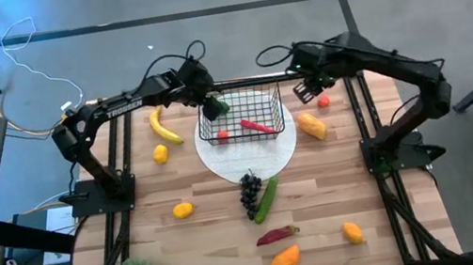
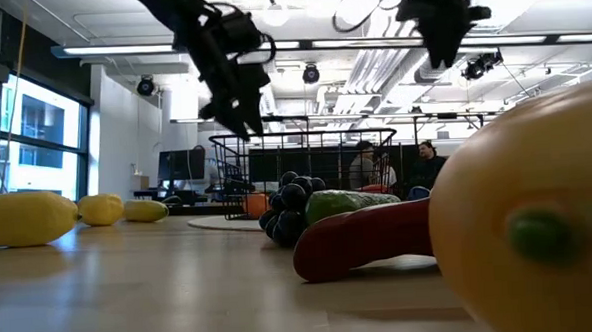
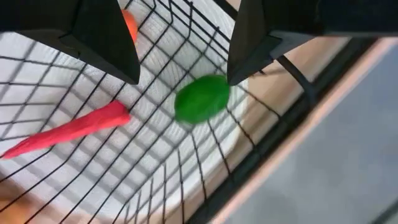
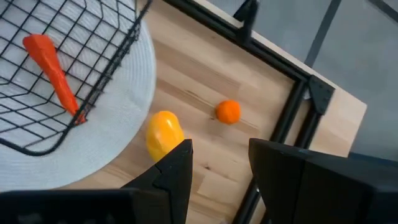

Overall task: Build produce basket
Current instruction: Put the top yellow mango into the black wire basket

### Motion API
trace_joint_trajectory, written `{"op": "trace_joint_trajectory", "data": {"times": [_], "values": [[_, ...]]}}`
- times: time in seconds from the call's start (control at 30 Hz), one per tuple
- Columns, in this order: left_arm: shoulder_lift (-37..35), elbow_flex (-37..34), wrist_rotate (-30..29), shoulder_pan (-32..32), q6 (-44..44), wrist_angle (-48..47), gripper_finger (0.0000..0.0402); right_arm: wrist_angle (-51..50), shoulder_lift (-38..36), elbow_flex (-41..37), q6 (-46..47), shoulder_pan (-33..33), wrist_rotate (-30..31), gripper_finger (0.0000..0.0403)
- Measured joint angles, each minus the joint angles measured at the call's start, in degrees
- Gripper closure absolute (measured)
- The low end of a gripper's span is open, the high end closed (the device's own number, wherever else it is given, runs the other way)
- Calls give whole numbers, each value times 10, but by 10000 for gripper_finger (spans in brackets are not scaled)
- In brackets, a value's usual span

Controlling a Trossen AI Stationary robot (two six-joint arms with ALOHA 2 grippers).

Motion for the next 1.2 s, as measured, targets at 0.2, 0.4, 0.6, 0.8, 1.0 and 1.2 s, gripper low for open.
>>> {"op": "trace_joint_trajectory", "data": {"times": [0.2,0.4,0.6,0.8,1.0,1.2], "values": [[-15,50,4,0,36,-20,169,20,-87,-74,26,-7,-1,263],[-16,95,4,0,39,-28,169,87,-169,-164,29,-19,-35,241],[-15,118,4,0,39,-38,169,134,-210,-238,29,-39,-66,177],[-15,121,4,0,24,-41,170,174,-213,-303,5,-59,-121,112],[-15,121,4,0,23,-44,170,261,-211,-379,-86,-69,-206,96],[-15,121,4,0,12,-44,170,333,-208,-448,-128,-69,-237,96]]}}
